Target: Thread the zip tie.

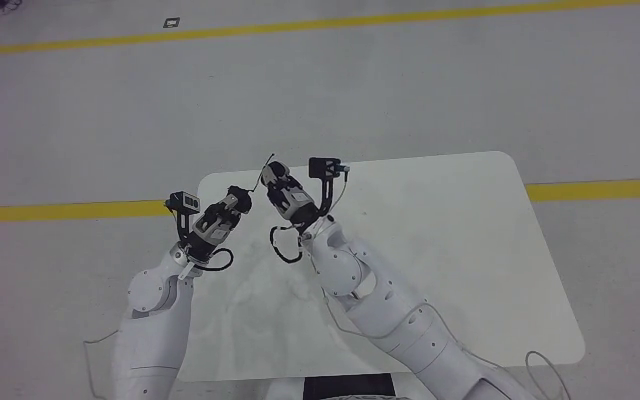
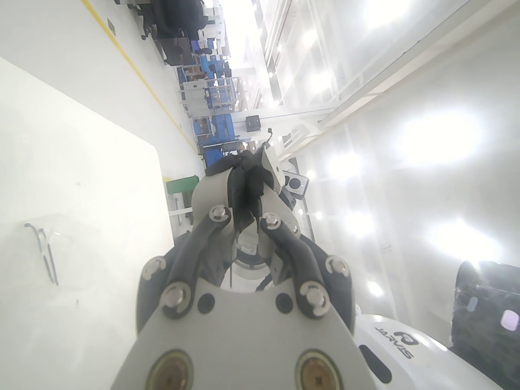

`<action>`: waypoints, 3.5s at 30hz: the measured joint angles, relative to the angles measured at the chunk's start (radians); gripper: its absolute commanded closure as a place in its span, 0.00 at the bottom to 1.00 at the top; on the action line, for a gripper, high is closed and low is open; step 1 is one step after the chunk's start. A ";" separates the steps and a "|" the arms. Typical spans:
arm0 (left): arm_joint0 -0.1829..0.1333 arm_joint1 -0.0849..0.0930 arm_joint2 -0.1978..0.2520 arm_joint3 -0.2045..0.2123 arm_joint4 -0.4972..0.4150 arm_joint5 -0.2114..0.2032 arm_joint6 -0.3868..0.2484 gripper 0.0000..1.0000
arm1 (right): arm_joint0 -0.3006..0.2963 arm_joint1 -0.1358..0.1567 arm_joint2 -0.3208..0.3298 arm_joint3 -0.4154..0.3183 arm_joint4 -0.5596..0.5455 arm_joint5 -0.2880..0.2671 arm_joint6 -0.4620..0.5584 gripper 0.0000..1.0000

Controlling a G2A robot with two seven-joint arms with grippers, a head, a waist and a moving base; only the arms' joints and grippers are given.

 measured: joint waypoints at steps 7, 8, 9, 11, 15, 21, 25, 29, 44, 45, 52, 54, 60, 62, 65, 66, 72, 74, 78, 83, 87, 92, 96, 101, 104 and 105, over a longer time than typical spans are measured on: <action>0.001 0.007 0.006 -0.002 -0.011 -0.001 0.003 1.00 | -0.011 -0.004 0.004 0.001 0.023 -0.004 -0.005 1.00; 0.002 0.007 0.007 -0.002 -0.012 -0.002 0.004 1.00 | -0.012 -0.005 0.004 0.001 0.023 -0.005 -0.005 1.00; 0.002 0.009 0.008 -0.002 -0.013 -0.003 0.005 1.00 | -0.012 -0.005 0.004 0.001 0.022 -0.006 -0.005 1.00; 0.002 0.010 0.011 -0.004 -0.015 -0.003 0.007 1.00 | -0.013 -0.006 0.002 0.002 0.022 -0.009 -0.003 1.00; 0.002 0.014 0.014 -0.004 -0.017 -0.004 0.010 1.00 | -0.015 -0.008 0.001 0.003 0.020 -0.014 -0.004 1.00; 0.002 0.019 0.020 -0.006 -0.022 -0.008 0.016 1.00 | -0.013 -0.011 -0.003 0.008 0.005 -0.017 0.000 1.00; 0.002 0.022 0.024 -0.006 -0.025 -0.010 0.020 1.00 | -0.015 -0.012 -0.006 0.011 0.000 -0.017 0.003 1.00; 0.002 0.025 0.027 -0.006 -0.027 -0.012 0.023 1.00 | -0.016 -0.014 -0.006 0.013 0.000 -0.017 -0.001 1.00; 0.001 0.036 0.037 -0.007 -0.037 -0.012 0.031 1.00 | -0.018 -0.020 -0.012 0.025 -0.008 -0.022 0.017 1.00; 0.001 0.037 0.037 -0.007 -0.038 -0.012 0.032 1.00 | -0.018 -0.021 -0.013 0.026 -0.010 -0.022 0.019 1.00; 0.004 0.040 0.040 -0.011 -0.039 -0.012 0.037 1.00 | -0.017 -0.023 -0.011 0.028 -0.022 -0.021 0.016 1.00; 0.005 0.041 0.040 -0.013 -0.039 -0.012 0.039 1.00 | -0.020 -0.022 -0.007 0.024 -0.028 -0.021 0.010 1.00; 0.011 0.044 0.040 -0.019 -0.040 -0.012 0.040 1.00 | -0.028 -0.020 0.005 0.012 -0.046 -0.022 0.004 1.00; 0.012 0.045 0.040 -0.021 -0.041 -0.012 0.041 1.00 | -0.030 -0.019 0.007 0.010 -0.053 -0.020 0.010 1.00; 0.014 0.046 0.041 -0.024 -0.042 -0.012 0.041 1.00 | -0.034 -0.018 0.006 0.009 -0.061 -0.021 0.021 1.00; 0.014 0.046 0.041 -0.025 -0.042 -0.012 0.041 1.00 | -0.034 -0.018 0.005 0.008 -0.063 -0.022 0.024 1.00; 0.019 0.048 0.043 -0.033 -0.044 -0.012 0.043 1.00 | -0.038 -0.018 -0.002 0.005 -0.076 -0.023 0.038 1.00; 0.020 0.049 0.042 -0.035 -0.044 -0.012 0.044 1.00 | -0.038 -0.019 -0.004 0.005 -0.079 -0.023 0.039 1.00; 0.023 0.051 0.042 -0.038 -0.046 -0.012 0.045 1.00 | -0.040 -0.020 -0.007 0.003 -0.084 -0.024 0.041 1.00; 0.029 0.053 0.037 -0.041 -0.046 -0.012 0.043 1.00 | -0.047 -0.020 -0.006 -0.003 -0.087 -0.019 0.030 0.10; 0.029 0.055 0.031 -0.040 -0.046 -0.012 0.042 1.00 | -0.053 -0.020 -0.004 -0.010 -0.092 -0.016 0.025 0.00; 0.029 0.056 0.026 -0.041 -0.049 -0.012 0.042 1.00 | -0.059 -0.018 0.001 -0.021 -0.106 -0.017 0.020 0.00; 0.029 0.056 0.024 -0.043 -0.053 -0.012 0.043 1.00 | -0.066 -0.015 0.012 -0.033 -0.120 -0.019 0.013 0.00; 0.028 0.057 0.022 -0.043 -0.089 -0.008 0.048 1.00 | -0.087 -0.006 0.035 -0.057 -0.156 -0.039 -0.013 0.00; 0.026 0.057 0.016 -0.047 -0.156 0.027 0.042 1.00 | -0.110 0.004 0.063 -0.070 -0.184 -0.070 -0.039 0.00; 0.026 0.058 0.013 -0.047 -0.185 0.045 0.038 1.00 | -0.119 0.008 0.074 -0.076 -0.190 -0.083 -0.045 0.00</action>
